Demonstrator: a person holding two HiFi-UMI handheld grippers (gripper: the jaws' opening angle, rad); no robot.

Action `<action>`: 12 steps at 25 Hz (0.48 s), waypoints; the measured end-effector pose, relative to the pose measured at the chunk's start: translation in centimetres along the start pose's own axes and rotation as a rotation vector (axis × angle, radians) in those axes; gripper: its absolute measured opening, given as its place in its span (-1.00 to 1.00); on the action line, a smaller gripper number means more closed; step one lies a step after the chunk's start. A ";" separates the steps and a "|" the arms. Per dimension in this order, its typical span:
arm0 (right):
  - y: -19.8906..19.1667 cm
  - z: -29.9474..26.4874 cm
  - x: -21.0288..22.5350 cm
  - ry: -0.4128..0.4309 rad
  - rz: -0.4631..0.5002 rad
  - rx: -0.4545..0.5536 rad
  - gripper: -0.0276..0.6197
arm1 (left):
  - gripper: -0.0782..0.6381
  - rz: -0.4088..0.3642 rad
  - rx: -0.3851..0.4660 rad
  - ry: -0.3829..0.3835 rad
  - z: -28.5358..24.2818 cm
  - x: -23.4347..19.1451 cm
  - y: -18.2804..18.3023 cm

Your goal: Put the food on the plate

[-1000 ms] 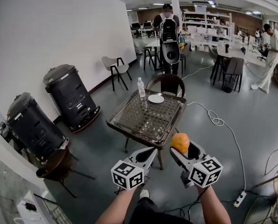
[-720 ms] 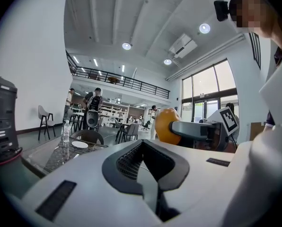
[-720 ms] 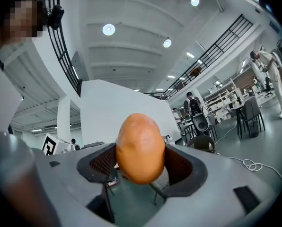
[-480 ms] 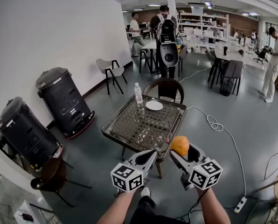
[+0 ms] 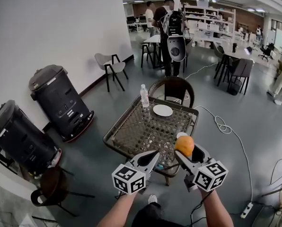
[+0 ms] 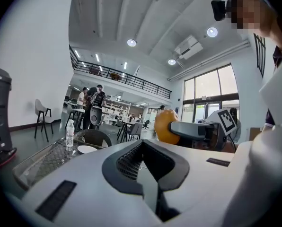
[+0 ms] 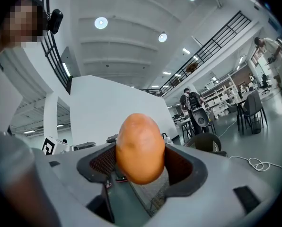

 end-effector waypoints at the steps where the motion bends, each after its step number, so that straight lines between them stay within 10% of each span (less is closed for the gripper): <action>1: 0.1 -1.2 0.1 -0.004 -0.001 -0.005 0.08 | -0.76 0.004 -0.003 -0.006 -0.2 -1.2 0.3; 12: 1.8 -12.0 0.6 -0.064 -0.004 -0.055 0.08 | -0.76 0.022 -0.018 -0.092 -3.0 -12.2 3.9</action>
Point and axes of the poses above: the fingertips, and each gripper's own axes: z backward along the fingers, x to its right, y out of its top, the point moved 9 cm from there along z, backward along the fingers, and after that the axes turned 9 degrees about -y, right-handed, at the moved point
